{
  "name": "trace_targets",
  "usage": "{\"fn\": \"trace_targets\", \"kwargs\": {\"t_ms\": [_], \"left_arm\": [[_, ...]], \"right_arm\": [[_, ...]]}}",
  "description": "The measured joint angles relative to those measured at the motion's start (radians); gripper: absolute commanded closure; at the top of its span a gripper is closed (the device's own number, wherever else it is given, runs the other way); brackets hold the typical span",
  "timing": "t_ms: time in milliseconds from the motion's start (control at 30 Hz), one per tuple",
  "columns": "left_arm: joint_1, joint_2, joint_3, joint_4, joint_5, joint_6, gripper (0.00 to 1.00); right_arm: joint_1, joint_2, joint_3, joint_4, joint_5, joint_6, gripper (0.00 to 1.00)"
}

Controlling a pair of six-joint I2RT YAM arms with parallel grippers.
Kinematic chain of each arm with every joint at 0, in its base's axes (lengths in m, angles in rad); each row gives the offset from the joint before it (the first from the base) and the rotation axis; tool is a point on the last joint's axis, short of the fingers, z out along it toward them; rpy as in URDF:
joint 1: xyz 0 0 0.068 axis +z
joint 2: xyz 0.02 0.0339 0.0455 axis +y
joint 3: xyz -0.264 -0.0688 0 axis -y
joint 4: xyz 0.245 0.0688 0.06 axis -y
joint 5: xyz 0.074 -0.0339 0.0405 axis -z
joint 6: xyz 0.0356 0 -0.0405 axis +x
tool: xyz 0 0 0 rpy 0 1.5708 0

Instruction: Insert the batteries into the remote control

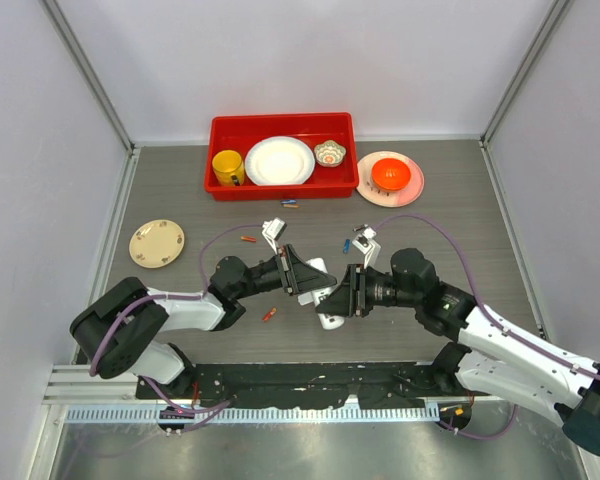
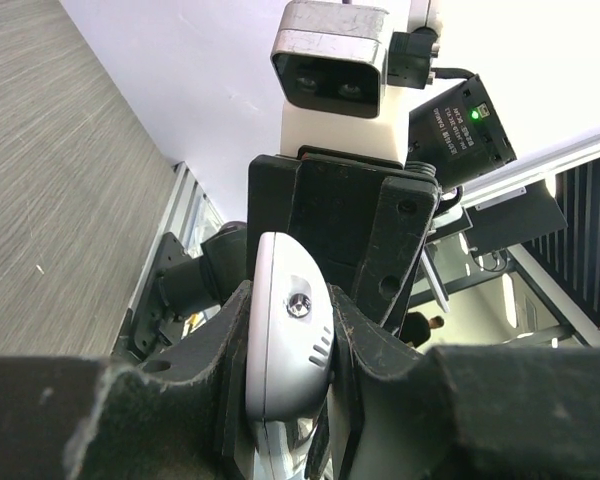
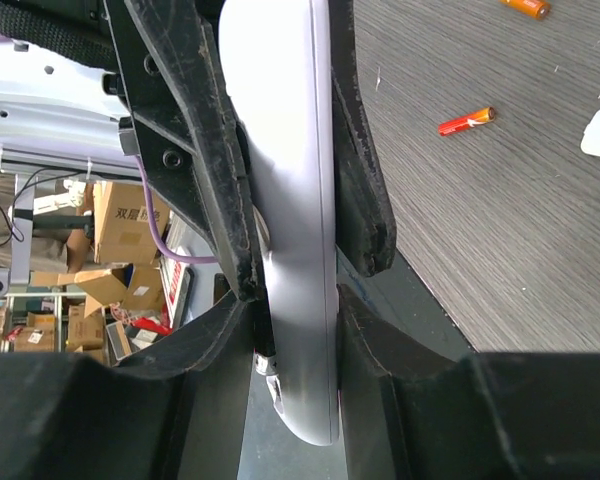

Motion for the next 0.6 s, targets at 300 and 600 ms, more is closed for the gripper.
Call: {"fn": "trace_targets", "kwargs": {"t_ms": [300,600], "left_arm": [[-0.003,0.0,0.0,-0.001,-0.027,0.01,1.0],[-0.008,-0.018,-0.017,0.0,-0.082,0.022,1.0]], "right_arm": [[0.0,0.022,-0.018,0.057,-0.001,0.034,0.64],[0.0,0.058,-0.023,0.118,-0.002,0.063,0.63]]}}
